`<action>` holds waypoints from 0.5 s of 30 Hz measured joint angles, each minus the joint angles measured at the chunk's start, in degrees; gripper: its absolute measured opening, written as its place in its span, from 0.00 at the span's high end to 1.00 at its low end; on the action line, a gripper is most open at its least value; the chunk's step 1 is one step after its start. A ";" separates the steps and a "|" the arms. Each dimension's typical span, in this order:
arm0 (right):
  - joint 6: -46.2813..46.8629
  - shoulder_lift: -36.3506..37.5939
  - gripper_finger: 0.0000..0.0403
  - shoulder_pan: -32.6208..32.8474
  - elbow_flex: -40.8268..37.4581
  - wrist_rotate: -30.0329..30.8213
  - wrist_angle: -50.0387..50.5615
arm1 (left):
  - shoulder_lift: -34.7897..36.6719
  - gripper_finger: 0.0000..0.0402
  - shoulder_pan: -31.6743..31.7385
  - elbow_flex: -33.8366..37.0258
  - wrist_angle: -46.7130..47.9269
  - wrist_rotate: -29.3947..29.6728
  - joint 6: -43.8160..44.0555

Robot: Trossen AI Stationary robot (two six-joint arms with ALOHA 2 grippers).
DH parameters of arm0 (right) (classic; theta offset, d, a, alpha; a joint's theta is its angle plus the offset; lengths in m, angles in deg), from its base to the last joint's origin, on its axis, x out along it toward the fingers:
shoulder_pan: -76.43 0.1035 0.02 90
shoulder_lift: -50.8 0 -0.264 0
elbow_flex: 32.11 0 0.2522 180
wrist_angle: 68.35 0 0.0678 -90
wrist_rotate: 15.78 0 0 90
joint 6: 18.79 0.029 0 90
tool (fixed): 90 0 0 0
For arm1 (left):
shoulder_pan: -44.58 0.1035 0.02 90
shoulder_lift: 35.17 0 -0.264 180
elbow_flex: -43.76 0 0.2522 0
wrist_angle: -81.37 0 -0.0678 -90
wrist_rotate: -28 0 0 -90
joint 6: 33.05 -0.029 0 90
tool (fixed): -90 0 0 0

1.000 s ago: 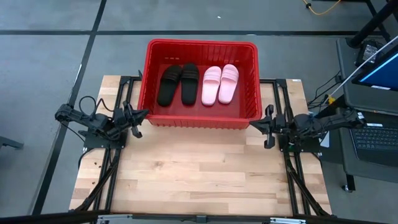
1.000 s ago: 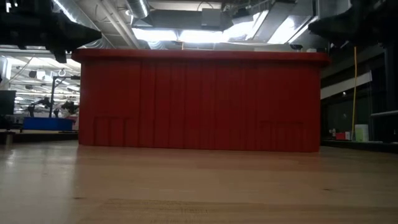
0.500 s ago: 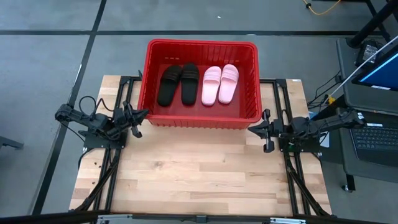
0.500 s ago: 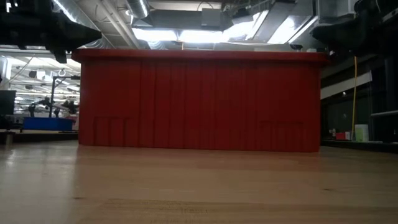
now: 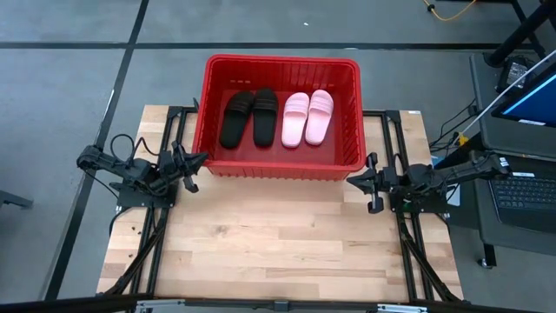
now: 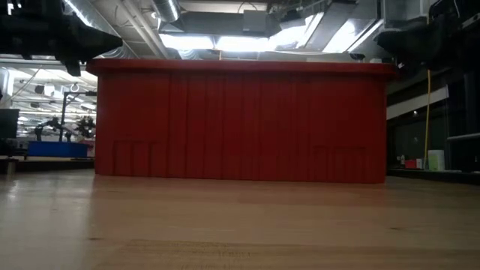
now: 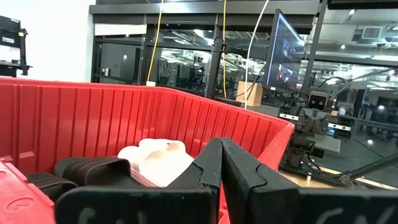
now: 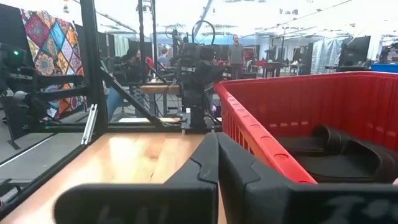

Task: Pick and place slides into bin
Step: Return to Home Position

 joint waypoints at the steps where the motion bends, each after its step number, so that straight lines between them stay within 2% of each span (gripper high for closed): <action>1: 0.02 -0.04 0.99 -0.02 0.00 0.02 0.11 | 0.00 1.00 0.00 0.00 0.00 -0.02 0.00; 11: 0.12 -0.04 0.99 0.02 0.00 -0.42 4.56 | 0.00 1.00 0.00 0.00 0.02 -0.07 0.00; 15: 4.77 -0.06 0.99 0.04 0.00 -0.34 7.99 | -0.02 1.00 0.00 0.00 0.02 -0.07 0.00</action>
